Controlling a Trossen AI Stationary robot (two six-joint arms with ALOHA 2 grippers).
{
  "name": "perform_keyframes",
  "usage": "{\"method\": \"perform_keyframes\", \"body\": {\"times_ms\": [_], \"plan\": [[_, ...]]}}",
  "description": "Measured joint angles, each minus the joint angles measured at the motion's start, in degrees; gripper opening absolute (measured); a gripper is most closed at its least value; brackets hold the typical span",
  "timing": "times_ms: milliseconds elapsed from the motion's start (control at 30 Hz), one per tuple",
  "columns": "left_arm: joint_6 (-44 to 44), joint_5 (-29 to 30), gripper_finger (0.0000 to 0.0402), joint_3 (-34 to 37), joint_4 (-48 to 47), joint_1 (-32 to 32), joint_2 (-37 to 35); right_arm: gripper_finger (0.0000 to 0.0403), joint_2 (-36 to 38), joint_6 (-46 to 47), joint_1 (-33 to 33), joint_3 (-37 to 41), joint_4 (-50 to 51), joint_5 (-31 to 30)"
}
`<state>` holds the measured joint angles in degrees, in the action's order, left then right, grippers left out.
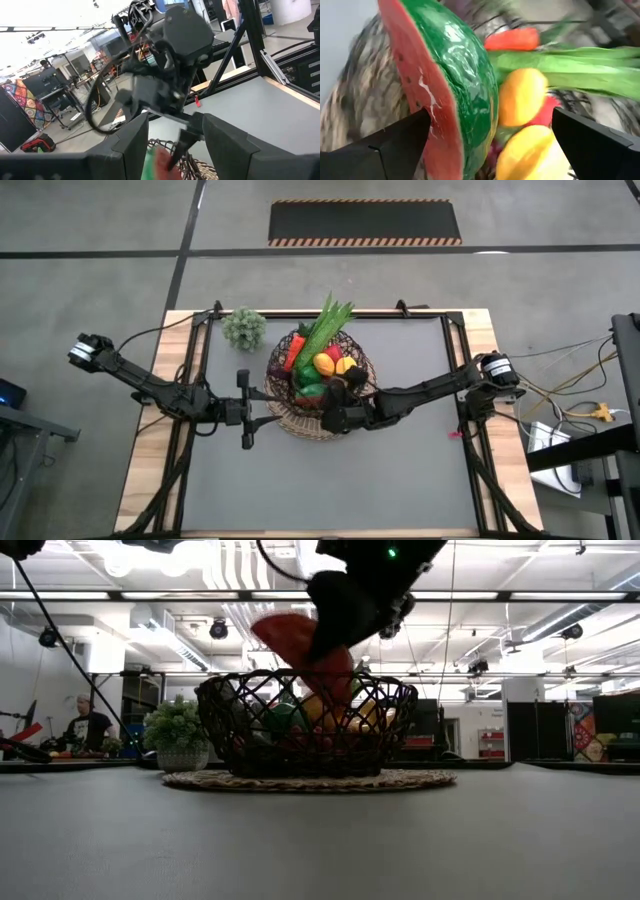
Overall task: Build produce basket
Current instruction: Put the red watermelon into the basket
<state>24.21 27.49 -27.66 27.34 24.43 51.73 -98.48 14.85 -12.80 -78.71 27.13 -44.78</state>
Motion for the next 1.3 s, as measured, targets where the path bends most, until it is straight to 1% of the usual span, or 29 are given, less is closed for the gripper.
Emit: {"method": "perform_keyframes", "body": {"times_ms": [33, 67, 100, 133, 167, 200, 233, 267, 300, 333, 367, 433, 467, 567, 667, 733, 800, 933, 967, 1100, 1167, 1200, 1233, 1267, 1300], "plan": [[0.0, 0.0, 0.0171, 0.0, 0.0, 0.0, 0.0, 0.0396, 0.1, 2.8, -0.1, 0.0, -1.3, -2.1], [0.0, 0.0, 0.0171, 0.0, 0.0, 0.0, 0.0, 0.0396, 0.3, 3.1, 0.0, -0.3, -2.2, 0.7], [0.0, 0.0, 0.0171, 0.0, 0.0, 0.0, 0.0, 0.0396, 0.8, -0.5, 0.6, -1.1, 0.1, 6.7], [0.0, 0.0, 0.0171, 0.0, 0.1, 0.0, 0.1, 0.0396, 1.1, -2.5, 1.0, -2.1, 3.8, 9.4], [0.0, 0.0, 0.0171, 0.0, 0.3, 0.0, 0.3, 0.0396, 1.4, -0.2, 1.2, -2.5, 5.3, 6.9], [-0.1, 0.0, 0.0171, 0.0, 0.6, 0.0, 0.5, 0.0396, 1.6, 3.9, 1.3, -2.7, 4.9, 2.9], [0.0, 0.0, 0.0171, 0.0, 1.0, 0.0, 0.8, 0.0396, 2.0, 3.5, 1.6, -2.9, 4.8, 2.9], [-0.1, 0.0, 0.0171, 0.0, 1.7, 0.0, 1.2, 0.0396, 2.5, 0.2, 1.9, -3.1, 6.4, 5.3], [-0.1, 0.0, 0.0171, 0.0, 2.2, 0.0, 1.6, 0.0396, 2.8, -0.9, 1.9, -3.4, 7.8, 4.2], [-0.1, 0.0, 0.0171, 0.0, 2.3, 0.0, 1.9, 0.0396, 3.0, 1.5, 1.7, -3.5, 7.4, -0.7], [0.0, 0.0, 0.0171, 0.0, 2.7, 0.0, 2.3, 0.0396, 3.4, 3.7, 1.6, -3.6, 6.8, -3.6], [0.0, 0.0, 0.0171, 0.0, 4.2, 0.0, 3.3, 0.0396, 4.2, 2.7, 1.6, -3.8, 6.3, -0.7], [0.1, 0.0, 0.0171, 0.0, 4.7, 0.0, 3.7, 0.0396, 4.5, 2.4, 1.6, -3.9, 5.6, -0.3], [0.4, -1.9, 0.0171, 0.0, 6.9, -0.1, 5.8, 0.0396, 4.9, 3.4, 1.6, -4.0, 4.0, -3.0], [1.9, -2.4, 0.0163, -0.3, 9.7, -0.1, 8.2, 0.0396, 5.1, 3.6, 1.6, -4.1, 3.1, -3.1], [2.3, -2.5, 0.0143, -1.0, 9.5, -0.3, 9.8, 0.0396, 5.2, 3.6, 1.5, -4.2, 2.0, -3.1], [3.2, -2.5, 0.0112, -2.2, 9.7, -0.6, 11.7, 0.0396, 5.2, 4.0, 1.4, -4.2, 1.9, -3.0], [5.6, -2.1, 0.0024, -4.3, 9.7, -0.9, 15.5, 0.0396, 5.2, 4.5, 1.1, -4.2, 1.9, -2.8], [6.1, -1.3, 0.0013, -4.9, 9.7, -1.0, 16.5, 0.0396, 5.2, 4.7, 1.0, -4.2, 1.8, -2.8], [6.6, 1.7, 0.0006, -6.7, 11.6, -2.9, 20.5, 0.0396, 5.2, 4.7, 0.1, -4.2, 1.0, -2.8], [6.5, 1.9, 0.0002, -6.9, 15.6, -4.4, 23.2, 0.0396, 5.2, 4.7, -0.3, -4.2, 0.8, -2.8], [6.4, 2.9, 0.0001, -6.8, 18.3, -5.0, 24.4, 0.0396, 5.2, 4.7, -0.5, -4.2, 0.7, -2.8], [6.2, 6.0, 0.0001, -6.8, 21.3, -5.6, 25.7, 0.0396, 5.2, 4.7, -0.7, -4.2, 0.7, -2.8], [6.2, 10.9, 0.0001, -6.8, 24.0, -6.2, 26.9, 0.0396, 5.2, 4.7, -0.8, -4.2, 0.7, -2.8], [6.4, 17.4, 0.0001, -6.8, 25.8, -6.8, 28.0, 0.0396, 5.2, 4.7, -1.1, -4.2, 0.6, -2.8]]}}
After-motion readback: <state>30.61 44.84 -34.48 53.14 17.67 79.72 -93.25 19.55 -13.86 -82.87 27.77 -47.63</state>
